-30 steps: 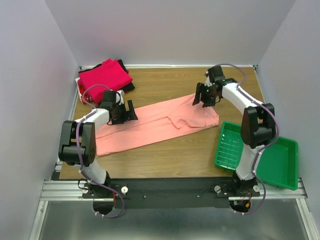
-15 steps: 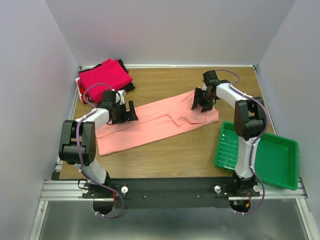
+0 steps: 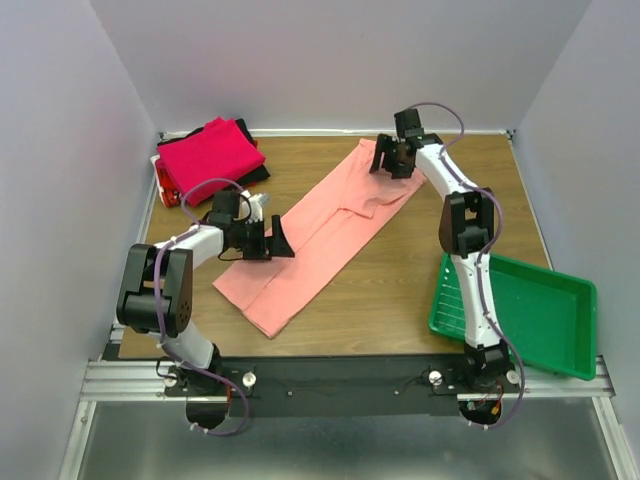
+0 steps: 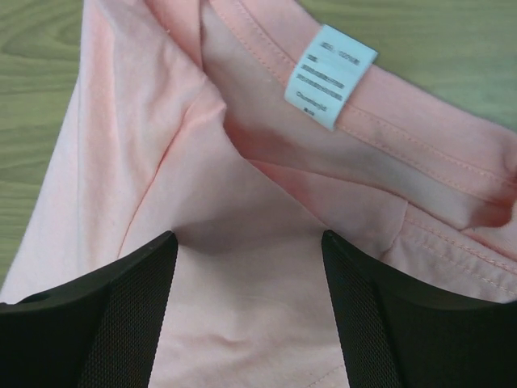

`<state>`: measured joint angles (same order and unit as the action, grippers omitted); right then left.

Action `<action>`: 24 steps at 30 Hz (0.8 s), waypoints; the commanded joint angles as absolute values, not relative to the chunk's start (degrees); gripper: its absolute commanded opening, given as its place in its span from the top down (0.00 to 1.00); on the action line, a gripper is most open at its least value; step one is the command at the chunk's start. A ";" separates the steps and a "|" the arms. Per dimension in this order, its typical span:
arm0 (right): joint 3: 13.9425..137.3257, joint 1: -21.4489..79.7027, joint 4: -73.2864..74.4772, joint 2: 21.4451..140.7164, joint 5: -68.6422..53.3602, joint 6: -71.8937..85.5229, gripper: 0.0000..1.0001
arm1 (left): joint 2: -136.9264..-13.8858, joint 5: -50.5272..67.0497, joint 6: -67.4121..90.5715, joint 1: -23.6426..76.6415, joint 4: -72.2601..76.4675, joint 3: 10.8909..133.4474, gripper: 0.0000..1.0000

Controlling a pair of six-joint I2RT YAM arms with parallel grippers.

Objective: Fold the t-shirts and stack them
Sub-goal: Fold the tshirt

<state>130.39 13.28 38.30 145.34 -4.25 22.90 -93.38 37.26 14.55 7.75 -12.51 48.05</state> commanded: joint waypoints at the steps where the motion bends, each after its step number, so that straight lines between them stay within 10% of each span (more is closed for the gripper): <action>1: 138.50 12.83 40.08 153.27 -8.78 22.33 0.20 | -93.08 41.04 14.24 8.53 -21.27 45.35 0.02; 24: 102.49 18.71 33.31 120.59 -11.78 14.94 0.28 | -86.84 26.89 16.52 11.25 -24.44 48.43 0.02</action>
<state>108.05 15.99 33.26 120.55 -11.46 15.09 -87.50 29.02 15.94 10.22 -23.75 49.10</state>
